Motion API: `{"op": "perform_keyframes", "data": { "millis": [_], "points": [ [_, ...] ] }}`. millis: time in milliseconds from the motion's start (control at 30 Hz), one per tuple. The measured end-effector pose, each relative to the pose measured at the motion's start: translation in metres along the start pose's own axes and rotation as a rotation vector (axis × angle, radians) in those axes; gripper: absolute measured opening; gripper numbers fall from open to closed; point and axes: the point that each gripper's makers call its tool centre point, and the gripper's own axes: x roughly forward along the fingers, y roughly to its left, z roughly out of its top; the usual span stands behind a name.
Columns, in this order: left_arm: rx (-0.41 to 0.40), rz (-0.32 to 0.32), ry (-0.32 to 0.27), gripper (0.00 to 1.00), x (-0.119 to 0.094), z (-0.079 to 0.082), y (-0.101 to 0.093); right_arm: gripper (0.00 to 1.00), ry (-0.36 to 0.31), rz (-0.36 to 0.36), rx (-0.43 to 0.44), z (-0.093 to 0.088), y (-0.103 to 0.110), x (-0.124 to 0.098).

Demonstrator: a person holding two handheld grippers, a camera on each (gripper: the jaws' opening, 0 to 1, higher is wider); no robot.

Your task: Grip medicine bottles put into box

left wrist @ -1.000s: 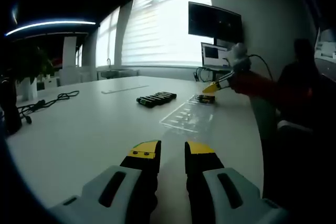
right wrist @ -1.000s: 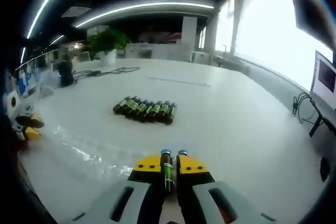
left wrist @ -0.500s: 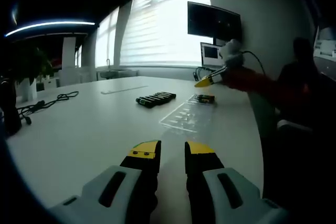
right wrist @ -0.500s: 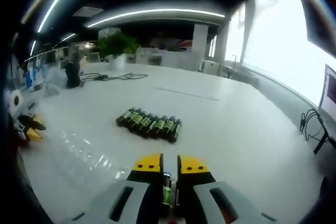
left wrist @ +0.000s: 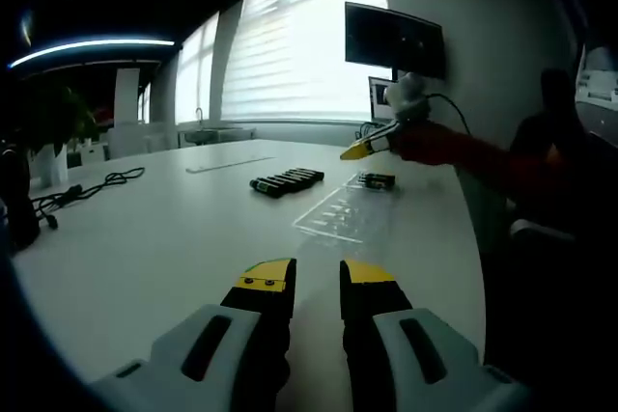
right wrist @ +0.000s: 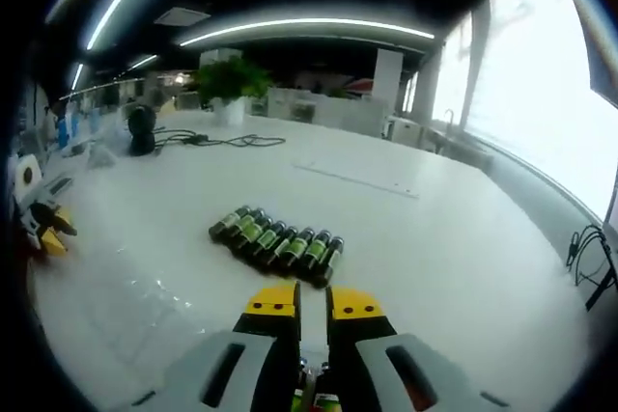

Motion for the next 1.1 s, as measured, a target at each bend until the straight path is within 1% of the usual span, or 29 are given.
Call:
{"op": "perform_keyframes", "data": {
  "millis": [200,367,500,700,833,1000,1100],
  "points": [
    [0.002,-0.003,0.002,0.12,0.0,0.0,0.0,0.06,-0.016,-0.006,-0.019,0.01,-0.004,0.016],
    [0.001,-0.003,0.001,0.12,0.0,0.0,0.0,0.06,-0.023,-0.004,-0.036,0.013,-0.002,0.029],
    [0.001,-0.005,0.001,0.12,0.0,0.0,0.0,0.06,0.002,-0.018,-0.051,0.01,-0.003,0.04],
    [0.0,-0.006,-0.001,0.12,0.0,0.0,0.0,0.06,0.028,-0.038,-0.04,0.008,-0.011,0.052],
    [0.001,-0.007,0.001,0.12,0.0,0.0,-0.001,0.07,0.064,-0.041,-0.036,0.004,-0.014,0.062],
    [0.0,-0.009,0.002,0.12,0.0,-0.001,-0.001,0.07,0.091,-0.047,-0.058,0.002,-0.015,0.069],
    [0.002,-0.009,0.003,0.12,0.0,-0.001,-0.001,0.07,0.1,-0.056,-0.053,0.001,-0.018,0.072]
  ]
}}
